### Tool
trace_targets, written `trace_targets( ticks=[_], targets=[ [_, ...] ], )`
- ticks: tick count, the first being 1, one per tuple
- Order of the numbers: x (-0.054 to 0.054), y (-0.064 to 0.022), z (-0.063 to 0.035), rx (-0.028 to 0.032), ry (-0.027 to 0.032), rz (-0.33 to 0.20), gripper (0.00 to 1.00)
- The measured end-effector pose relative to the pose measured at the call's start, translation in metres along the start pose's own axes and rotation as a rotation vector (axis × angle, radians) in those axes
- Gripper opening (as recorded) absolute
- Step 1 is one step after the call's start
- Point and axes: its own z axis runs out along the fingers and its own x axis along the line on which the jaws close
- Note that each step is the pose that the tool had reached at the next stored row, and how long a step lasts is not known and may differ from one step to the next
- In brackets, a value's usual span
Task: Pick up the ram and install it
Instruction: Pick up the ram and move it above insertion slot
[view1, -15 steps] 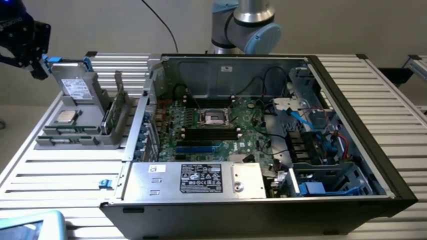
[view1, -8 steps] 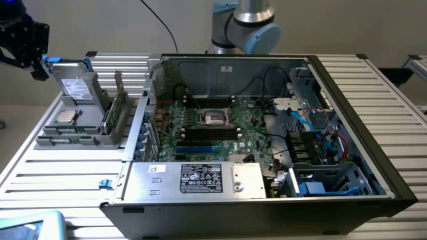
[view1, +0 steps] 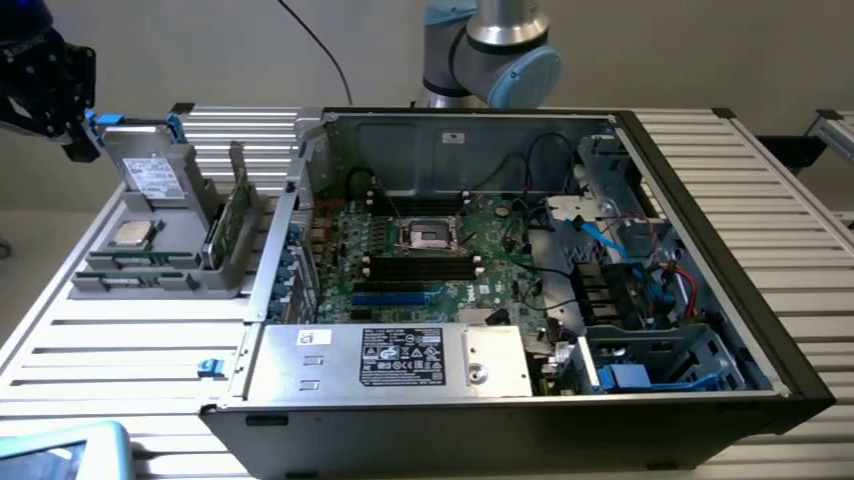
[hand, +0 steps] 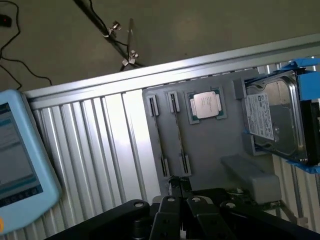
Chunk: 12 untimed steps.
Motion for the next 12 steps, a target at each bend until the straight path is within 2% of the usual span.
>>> trace_targets(
  ticks=[12],
  targets=[
    [0.0, 0.0, 0.0, 0.0001, 0.0, -0.001, 0.11]
  ],
)
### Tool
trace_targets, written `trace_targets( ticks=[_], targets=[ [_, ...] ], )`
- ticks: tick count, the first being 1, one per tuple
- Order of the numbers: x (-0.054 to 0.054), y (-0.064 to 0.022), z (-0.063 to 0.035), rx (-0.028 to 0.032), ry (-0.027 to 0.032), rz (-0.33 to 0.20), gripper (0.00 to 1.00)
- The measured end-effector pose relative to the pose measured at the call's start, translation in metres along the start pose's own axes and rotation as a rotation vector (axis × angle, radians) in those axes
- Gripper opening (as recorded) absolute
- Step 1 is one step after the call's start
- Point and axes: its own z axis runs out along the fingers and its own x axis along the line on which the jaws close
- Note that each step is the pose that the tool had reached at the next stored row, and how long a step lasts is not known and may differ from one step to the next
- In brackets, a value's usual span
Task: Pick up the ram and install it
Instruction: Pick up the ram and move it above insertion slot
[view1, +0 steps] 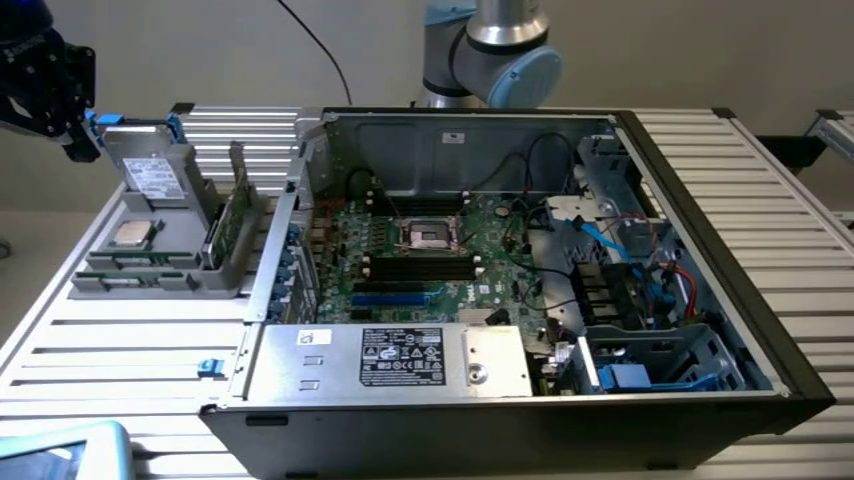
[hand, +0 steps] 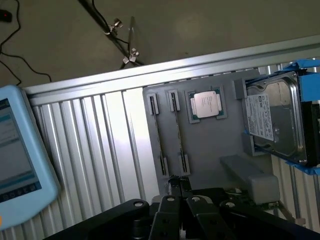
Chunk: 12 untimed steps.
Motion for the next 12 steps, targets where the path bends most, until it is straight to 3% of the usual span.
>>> trace_targets(
  ticks=[5, 8, 11, 12],
  targets=[
    [0.0, 0.0, 0.0, 0.0, 0.0, 0.0, 0.18],
    [0.0, 0.0, 0.0, 0.0, 0.0, 0.0, 0.36],
    [0.0, 0.0, 0.0, 0.0, 0.0, 0.0, 0.42],
    [0.0, 0.0, 0.0001, -0.0001, 0.0, -0.003, 0.49]
  ],
)
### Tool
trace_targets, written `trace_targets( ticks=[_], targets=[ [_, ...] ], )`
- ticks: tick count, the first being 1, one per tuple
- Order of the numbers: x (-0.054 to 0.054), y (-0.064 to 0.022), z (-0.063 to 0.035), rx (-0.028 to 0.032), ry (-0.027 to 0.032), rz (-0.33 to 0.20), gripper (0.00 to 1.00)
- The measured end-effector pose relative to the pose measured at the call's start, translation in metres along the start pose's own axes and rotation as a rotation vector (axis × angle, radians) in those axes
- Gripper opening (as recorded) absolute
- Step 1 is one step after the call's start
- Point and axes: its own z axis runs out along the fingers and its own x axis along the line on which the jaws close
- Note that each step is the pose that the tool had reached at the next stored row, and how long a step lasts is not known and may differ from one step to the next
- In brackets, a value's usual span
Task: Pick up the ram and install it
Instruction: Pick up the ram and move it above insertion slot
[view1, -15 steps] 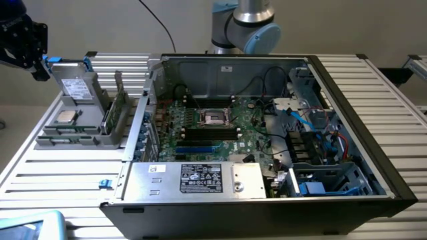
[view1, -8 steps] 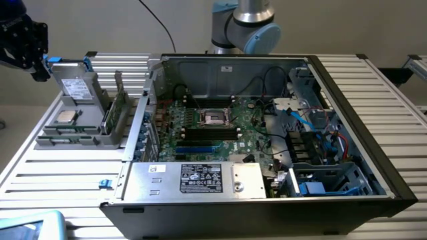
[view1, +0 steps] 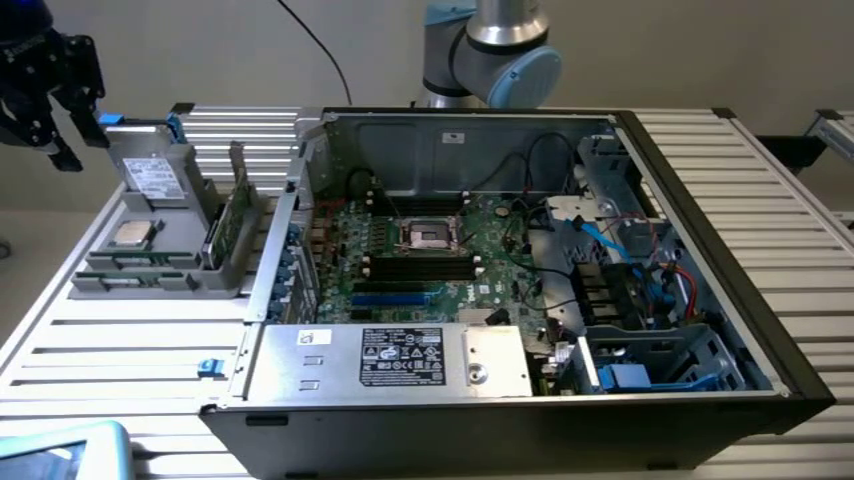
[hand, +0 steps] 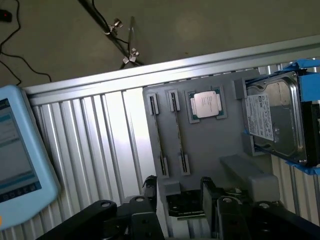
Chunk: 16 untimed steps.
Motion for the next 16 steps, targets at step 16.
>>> trace_targets(
  ticks=[16],
  targets=[
    [0.0, 0.0025, 0.024, 0.0017, 0.0037, -0.074, 0.49]
  ],
)
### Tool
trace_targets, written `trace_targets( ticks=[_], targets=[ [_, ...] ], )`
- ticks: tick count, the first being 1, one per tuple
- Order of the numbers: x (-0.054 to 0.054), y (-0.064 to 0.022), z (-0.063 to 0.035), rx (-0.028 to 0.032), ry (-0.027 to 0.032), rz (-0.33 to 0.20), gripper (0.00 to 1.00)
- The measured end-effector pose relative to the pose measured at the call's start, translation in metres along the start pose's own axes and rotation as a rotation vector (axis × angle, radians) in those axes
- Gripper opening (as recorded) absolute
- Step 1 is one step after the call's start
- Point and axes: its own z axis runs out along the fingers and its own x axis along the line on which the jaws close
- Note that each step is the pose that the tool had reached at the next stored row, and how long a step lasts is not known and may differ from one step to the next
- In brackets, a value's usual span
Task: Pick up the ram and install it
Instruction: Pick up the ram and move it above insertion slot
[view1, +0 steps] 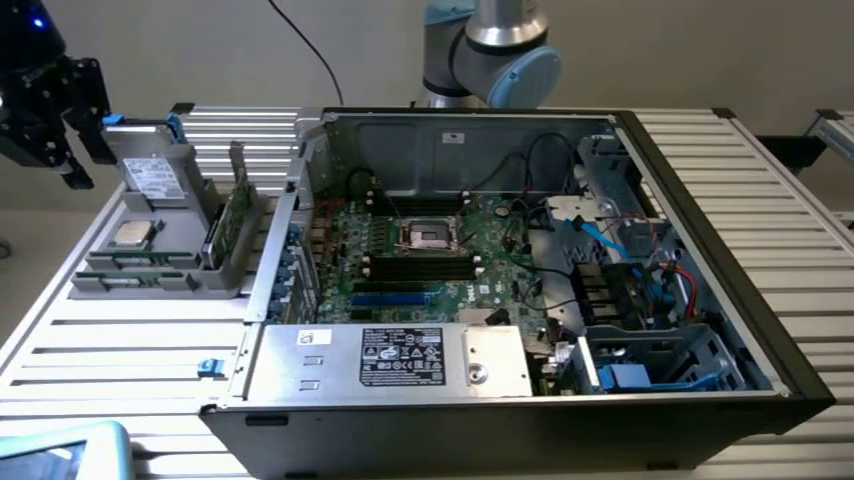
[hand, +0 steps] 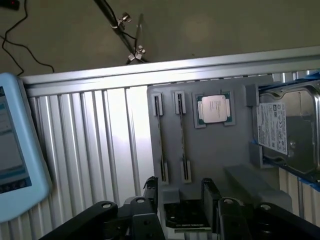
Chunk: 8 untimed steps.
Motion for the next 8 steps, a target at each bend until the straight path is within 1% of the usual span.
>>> trace_targets(
  ticks=[8],
  targets=[
    [0.001, 0.0009, 0.0146, -0.0002, -0.0001, -0.011, 0.49]
  ],
)
